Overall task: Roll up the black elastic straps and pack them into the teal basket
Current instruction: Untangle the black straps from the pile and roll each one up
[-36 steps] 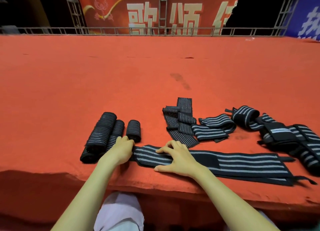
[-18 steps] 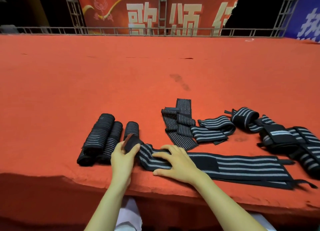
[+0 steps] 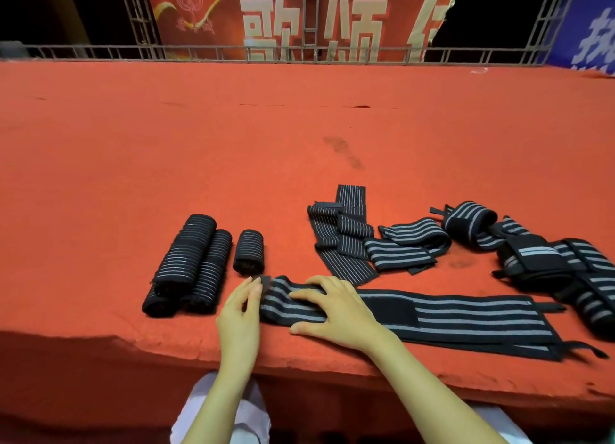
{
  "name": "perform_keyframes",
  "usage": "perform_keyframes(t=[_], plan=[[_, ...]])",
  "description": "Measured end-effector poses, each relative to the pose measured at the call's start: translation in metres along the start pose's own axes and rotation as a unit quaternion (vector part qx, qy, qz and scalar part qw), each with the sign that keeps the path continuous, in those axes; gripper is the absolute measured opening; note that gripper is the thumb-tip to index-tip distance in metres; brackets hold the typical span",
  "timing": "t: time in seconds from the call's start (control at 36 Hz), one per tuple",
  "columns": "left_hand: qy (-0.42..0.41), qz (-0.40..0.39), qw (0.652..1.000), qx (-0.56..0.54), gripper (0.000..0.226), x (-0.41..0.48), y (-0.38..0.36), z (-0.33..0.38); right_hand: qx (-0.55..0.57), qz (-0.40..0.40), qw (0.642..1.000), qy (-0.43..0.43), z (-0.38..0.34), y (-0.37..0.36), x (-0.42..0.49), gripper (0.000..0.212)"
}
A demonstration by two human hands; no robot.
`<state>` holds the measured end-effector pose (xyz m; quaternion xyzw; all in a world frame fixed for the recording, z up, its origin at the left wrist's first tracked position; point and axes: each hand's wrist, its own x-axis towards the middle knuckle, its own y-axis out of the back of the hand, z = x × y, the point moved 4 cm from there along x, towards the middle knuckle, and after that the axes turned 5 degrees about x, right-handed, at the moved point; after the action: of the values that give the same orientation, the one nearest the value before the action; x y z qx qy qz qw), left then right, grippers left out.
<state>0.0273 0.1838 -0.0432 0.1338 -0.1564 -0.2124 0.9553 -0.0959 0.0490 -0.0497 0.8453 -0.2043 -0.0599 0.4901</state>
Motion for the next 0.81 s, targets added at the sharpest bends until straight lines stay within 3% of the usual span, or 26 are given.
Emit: perform_keyframes(t=[0.22,0.39,0.56,0.64,0.75,0.81], plan=[[0.014,0.020,0.999,-0.020,0.024,0.001,0.000,0.000,0.008,-0.004,1.000,0.000,-0.003,0.000,-0.002,0.070],[-0.127,-0.004,0.982,0.140,0.033,-0.004,-0.016,0.015,-0.012,-0.026,1.000,0.000,0.005,0.024,-0.014,0.061],[-0.199,-0.064,0.958,0.198,0.040,-0.007,-0.026,0.017,0.012,-0.020,1.000,-0.018,0.018,0.026,-0.028,0.060],[-0.219,-0.095,0.951,0.197,0.021,-0.013,-0.031,0.020,0.012,-0.008,1.000,-0.020,0.019,0.024,-0.028,0.060],[-0.187,-0.145,0.951,0.198,0.044,-0.020,-0.038,0.024,0.017,0.000,1.000,-0.020,0.018,0.022,-0.029,0.073],[-0.152,-0.148,0.962,0.174,0.027,-0.013,-0.034,0.023,0.018,0.005,1.000,-0.022,0.018,0.022,-0.029,0.070]])
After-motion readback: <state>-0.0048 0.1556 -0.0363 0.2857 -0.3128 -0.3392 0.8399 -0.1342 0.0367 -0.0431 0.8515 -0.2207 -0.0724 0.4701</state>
